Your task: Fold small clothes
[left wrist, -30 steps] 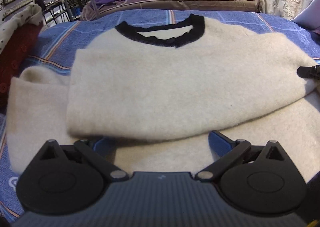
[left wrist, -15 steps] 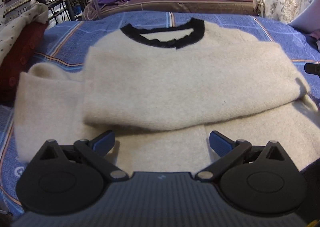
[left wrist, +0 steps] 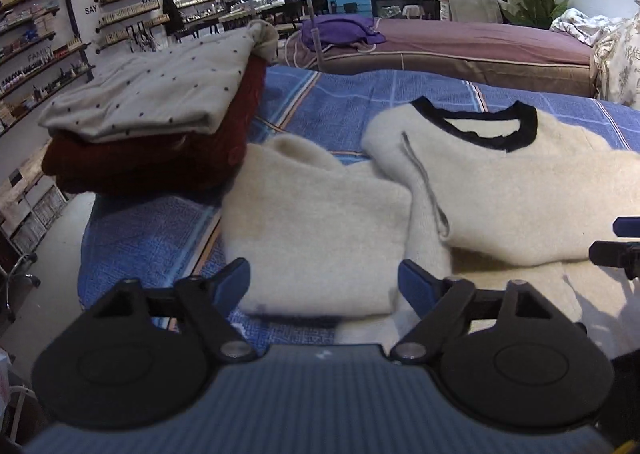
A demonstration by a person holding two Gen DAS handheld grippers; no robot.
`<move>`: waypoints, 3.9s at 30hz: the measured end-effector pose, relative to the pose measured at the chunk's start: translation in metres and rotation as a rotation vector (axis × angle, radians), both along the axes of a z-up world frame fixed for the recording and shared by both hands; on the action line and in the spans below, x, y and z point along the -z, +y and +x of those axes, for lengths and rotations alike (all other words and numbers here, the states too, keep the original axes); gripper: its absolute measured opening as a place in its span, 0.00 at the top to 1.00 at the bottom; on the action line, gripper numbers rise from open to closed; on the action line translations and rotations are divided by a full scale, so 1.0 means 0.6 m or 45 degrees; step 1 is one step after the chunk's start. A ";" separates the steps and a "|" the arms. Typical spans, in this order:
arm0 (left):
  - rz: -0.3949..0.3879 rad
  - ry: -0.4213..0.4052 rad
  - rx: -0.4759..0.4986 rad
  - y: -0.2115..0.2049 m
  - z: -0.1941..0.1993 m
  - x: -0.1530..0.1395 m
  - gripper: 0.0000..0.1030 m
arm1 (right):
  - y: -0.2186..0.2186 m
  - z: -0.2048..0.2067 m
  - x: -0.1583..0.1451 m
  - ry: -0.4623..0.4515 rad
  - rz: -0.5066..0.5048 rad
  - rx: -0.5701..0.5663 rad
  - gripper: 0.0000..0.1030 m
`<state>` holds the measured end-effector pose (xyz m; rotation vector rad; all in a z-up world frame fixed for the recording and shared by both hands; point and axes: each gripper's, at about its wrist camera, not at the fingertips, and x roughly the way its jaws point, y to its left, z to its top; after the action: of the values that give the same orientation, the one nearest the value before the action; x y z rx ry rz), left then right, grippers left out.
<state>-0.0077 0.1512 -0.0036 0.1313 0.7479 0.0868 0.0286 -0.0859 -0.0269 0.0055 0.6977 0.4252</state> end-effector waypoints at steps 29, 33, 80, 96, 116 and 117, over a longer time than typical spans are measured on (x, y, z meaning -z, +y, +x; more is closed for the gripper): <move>0.162 -0.430 -0.040 0.036 -0.006 -0.235 0.94 | -0.031 -0.036 0.052 0.188 0.021 0.126 0.04; 0.183 -0.626 0.033 0.028 0.004 -0.356 0.94 | -0.037 -0.040 0.051 0.191 0.050 0.133 0.04; -0.305 0.059 0.199 -0.034 0.015 0.046 0.32 | -0.151 0.091 0.068 0.348 0.549 0.352 0.40; -0.057 -0.127 0.443 -0.196 0.107 0.072 0.03 | -0.231 0.068 -0.255 -0.120 0.784 0.172 0.90; 0.147 -0.045 -0.002 -0.081 0.138 0.130 0.07 | -0.182 0.107 -0.028 0.286 0.158 0.207 0.90; 0.135 -0.054 -0.004 -0.075 0.133 0.130 0.07 | -0.177 0.110 -0.016 0.300 0.105 0.201 0.90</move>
<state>0.0724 0.1060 -0.0818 0.2285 0.7015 0.1321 0.0943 -0.1919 -0.0174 0.1900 0.9041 0.3040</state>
